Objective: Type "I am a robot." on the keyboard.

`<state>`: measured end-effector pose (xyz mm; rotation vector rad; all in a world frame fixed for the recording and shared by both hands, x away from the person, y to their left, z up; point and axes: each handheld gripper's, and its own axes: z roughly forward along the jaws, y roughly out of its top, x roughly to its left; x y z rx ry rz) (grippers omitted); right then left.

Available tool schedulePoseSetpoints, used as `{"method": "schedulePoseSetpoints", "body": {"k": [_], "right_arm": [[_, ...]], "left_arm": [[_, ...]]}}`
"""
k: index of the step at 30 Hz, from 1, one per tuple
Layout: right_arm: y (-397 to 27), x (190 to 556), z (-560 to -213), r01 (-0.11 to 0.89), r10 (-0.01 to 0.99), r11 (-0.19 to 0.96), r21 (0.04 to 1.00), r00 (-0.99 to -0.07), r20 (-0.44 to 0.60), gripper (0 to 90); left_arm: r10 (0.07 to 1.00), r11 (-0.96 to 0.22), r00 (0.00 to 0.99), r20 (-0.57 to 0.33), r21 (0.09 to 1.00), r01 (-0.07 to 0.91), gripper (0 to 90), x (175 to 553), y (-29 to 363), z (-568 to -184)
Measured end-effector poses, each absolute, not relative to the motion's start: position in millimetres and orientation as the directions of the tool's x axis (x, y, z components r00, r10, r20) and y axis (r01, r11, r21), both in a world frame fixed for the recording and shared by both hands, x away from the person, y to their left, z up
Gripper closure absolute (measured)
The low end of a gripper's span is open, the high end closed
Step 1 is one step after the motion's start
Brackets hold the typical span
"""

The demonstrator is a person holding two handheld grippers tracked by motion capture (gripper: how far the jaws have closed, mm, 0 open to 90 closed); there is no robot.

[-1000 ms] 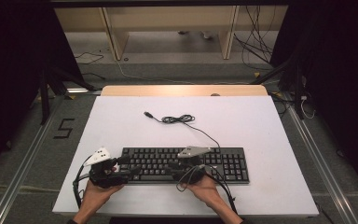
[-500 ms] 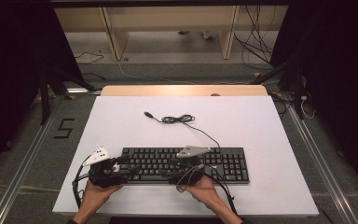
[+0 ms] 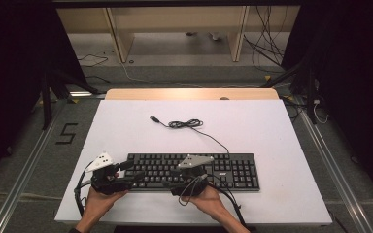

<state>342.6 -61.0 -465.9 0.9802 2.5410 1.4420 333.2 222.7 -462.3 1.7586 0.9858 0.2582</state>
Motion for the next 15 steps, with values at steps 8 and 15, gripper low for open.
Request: {"method": "schedulePoseSetpoints", "body": {"k": [8, 15], "right_arm": [[-57.9, 340.5, -469.4, 0.491, 0.549, 0.391, 0.779, -0.804, 0.231, 61.7], [-57.4, 338.9, -471.9, 0.484, 0.549, 0.408, 0.774, -0.807, 0.216, 78.6]], "left_arm": [[0.729, -0.097, 0.626, -0.279, 0.863, 0.497, 29.7, 333.7, 223.5, -462.6], [0.735, -0.092, 0.618, -0.279, 0.862, 0.499, 29.8, 334.2, 225.0, -462.6]]}}
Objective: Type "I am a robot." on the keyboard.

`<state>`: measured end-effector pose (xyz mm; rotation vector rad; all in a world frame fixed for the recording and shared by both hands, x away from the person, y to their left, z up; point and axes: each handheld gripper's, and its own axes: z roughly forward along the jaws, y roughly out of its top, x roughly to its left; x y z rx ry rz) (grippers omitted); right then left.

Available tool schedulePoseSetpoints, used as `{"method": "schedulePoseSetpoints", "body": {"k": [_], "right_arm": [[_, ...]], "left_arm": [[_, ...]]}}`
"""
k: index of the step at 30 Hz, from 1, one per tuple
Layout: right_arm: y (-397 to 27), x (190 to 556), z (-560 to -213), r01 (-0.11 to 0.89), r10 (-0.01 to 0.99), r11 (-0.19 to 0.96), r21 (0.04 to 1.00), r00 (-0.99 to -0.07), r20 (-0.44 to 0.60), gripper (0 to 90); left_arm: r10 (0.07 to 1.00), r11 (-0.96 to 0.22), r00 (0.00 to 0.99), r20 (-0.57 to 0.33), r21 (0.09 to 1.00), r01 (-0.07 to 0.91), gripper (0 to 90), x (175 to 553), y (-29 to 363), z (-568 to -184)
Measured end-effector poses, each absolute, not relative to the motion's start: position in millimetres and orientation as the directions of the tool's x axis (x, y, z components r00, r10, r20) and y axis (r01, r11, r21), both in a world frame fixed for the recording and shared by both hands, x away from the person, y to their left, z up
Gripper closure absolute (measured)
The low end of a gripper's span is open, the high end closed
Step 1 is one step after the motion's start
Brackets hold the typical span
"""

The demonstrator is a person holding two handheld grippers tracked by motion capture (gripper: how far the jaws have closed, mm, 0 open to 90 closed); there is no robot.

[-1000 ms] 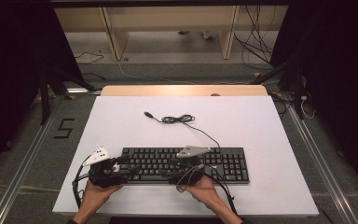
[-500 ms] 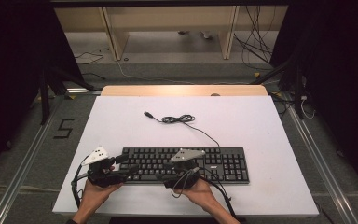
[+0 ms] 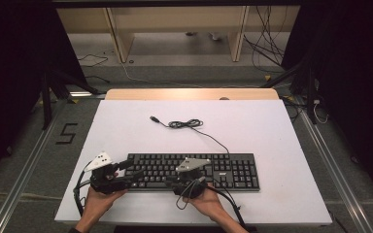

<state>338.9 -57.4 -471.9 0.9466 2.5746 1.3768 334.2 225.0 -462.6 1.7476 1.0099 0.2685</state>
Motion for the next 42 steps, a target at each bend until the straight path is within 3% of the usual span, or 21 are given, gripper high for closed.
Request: {"method": "schedulePoseSetpoints", "body": {"k": [12, 42], "right_arm": [[-56.6, 341.4, -479.3, 0.490, 0.567, 0.446, 0.749, -0.802, 0.187, 90.0], [-56.7, 343.2, -484.4, 0.504, 0.575, 0.451, 0.737, -0.795, 0.192, 87.4]], "left_arm": [[0.746, -0.085, 0.603, -0.282, 0.858, 0.507, 30.0, 335.1, 226.6, -463.2], [0.749, -0.082, 0.597, -0.286, 0.855, 0.512, 30.0, 336.1, 227.3, -464.0]]}}
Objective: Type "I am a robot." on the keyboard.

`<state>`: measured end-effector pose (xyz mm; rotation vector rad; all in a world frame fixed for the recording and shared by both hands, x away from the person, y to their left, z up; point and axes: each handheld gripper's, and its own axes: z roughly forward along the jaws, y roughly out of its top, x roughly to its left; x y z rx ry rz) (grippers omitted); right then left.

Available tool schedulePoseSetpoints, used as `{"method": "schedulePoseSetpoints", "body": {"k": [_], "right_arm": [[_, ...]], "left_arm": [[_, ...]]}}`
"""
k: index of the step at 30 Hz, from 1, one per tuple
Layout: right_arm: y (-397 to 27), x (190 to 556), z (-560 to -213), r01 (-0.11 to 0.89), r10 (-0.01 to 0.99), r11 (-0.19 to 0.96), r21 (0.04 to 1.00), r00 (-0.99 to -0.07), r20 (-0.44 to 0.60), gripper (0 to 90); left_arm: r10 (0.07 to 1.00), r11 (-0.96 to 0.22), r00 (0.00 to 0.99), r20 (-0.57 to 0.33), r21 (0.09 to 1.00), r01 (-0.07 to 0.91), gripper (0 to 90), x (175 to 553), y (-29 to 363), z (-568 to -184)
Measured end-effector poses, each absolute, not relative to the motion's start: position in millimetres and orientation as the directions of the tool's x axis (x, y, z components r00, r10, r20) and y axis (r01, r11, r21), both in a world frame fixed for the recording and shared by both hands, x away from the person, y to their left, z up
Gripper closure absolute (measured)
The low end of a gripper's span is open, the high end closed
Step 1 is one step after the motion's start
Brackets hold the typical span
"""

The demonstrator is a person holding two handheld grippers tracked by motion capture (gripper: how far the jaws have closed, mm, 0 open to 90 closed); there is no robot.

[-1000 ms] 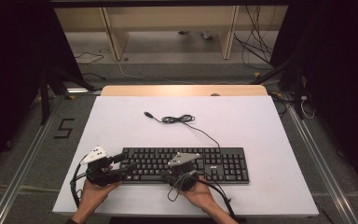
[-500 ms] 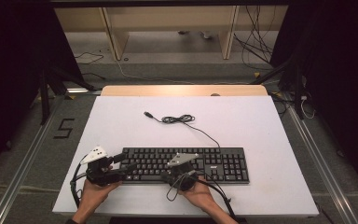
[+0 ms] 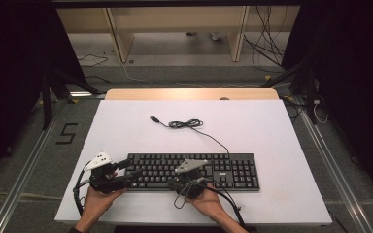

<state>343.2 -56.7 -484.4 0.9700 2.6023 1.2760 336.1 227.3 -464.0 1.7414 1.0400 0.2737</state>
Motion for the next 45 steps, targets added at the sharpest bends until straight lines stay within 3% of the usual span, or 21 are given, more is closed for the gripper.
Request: {"method": "schedulePoseSetpoints", "body": {"k": [5, 12, 20, 34, 45], "right_arm": [[-62.6, 343.5, -476.8, 0.502, 0.573, 0.404, 0.765, -0.791, 0.217, 82.2], [-73.5, 344.8, -469.4, 0.504, 0.580, 0.365, 0.783, -0.781, 0.232, 65.4], [-83.3, 344.8, -463.3, 0.511, 0.588, 0.340, 0.790, -0.771, 0.246, 53.7], [-89.1, 343.7, -459.9, 0.514, 0.598, 0.327, 0.793, -0.762, 0.247, 41.8], [-89.0, 342.6, -459.1, 0.509, 0.601, 0.322, 0.798, -0.761, 0.244, 39.5]], "left_arm": [[0.750, -0.086, 0.598, -0.282, 0.855, 0.512, 30.0, 336.6, 227.7, -464.2], [0.759, -0.092, 0.588, -0.281, 0.847, 0.524, 31.6, 337.8, 227.1, -465.5], [0.770, -0.094, 0.570, -0.285, 0.834, 0.544, 38.7, 340.6, 227.8, -468.0], [0.787, -0.138, 0.558, -0.264, 0.806, 0.575, 62.3, 346.2, 226.4, -474.2], [0.802, -0.164, 0.544, -0.246, 0.786, 0.596, 79.2, 351.2, 226.3, -478.1]]}}
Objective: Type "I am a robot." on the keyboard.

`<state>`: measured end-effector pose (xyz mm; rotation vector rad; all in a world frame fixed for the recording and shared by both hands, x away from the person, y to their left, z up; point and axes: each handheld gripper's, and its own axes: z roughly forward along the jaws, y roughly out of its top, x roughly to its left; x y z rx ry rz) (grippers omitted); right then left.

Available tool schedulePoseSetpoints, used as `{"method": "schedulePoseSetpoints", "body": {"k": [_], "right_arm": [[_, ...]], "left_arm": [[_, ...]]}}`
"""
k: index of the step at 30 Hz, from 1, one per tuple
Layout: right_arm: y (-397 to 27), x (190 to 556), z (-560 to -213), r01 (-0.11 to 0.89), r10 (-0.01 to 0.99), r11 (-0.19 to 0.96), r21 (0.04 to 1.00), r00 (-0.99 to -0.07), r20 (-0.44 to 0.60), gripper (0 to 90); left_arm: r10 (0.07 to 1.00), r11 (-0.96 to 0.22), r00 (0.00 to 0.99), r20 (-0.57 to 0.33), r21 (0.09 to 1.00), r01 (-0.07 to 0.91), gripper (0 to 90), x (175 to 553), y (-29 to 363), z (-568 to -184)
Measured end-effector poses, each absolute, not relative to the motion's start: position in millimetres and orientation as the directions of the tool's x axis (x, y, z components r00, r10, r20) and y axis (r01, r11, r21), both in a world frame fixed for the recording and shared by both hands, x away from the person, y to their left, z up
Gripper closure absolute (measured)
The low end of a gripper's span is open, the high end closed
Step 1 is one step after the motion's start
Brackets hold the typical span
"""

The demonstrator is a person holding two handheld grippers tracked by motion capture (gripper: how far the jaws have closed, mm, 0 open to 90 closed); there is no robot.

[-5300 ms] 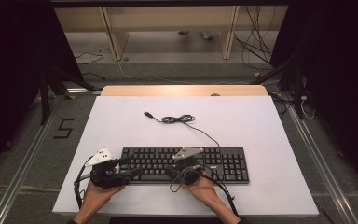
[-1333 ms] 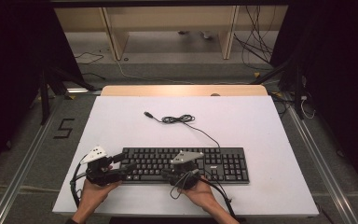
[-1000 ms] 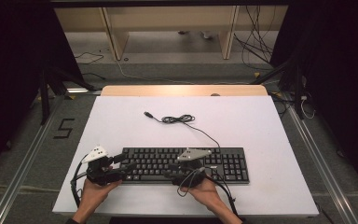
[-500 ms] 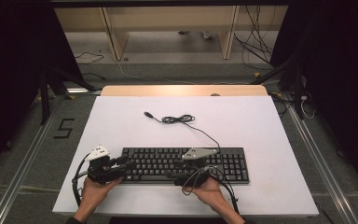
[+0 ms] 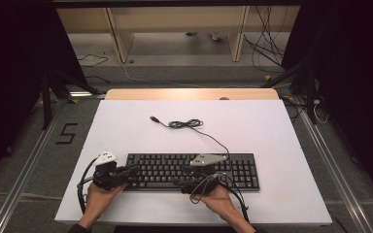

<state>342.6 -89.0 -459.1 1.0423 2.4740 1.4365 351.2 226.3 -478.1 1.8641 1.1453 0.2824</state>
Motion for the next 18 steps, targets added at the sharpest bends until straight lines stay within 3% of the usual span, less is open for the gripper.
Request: {"method": "schedulePoseSetpoints", "body": {"k": [9, 18], "right_arm": [[-89.1, 342.8, -458.9, 0.509, 0.601, 0.321, 0.799, -0.761, 0.243, 38.3], [-89.1, 342.7, -458.9, 0.508, 0.603, 0.319, 0.800, -0.760, 0.242, 37.3]], "left_arm": [[0.804, -0.195, 0.548, -0.231, 0.768, 0.610, 88.3, 353.8, 222.4, -481.9], [0.809, -0.209, 0.543, -0.227, 0.751, 0.626, 88.8, 355.5, 219.7, -484.6]]}}
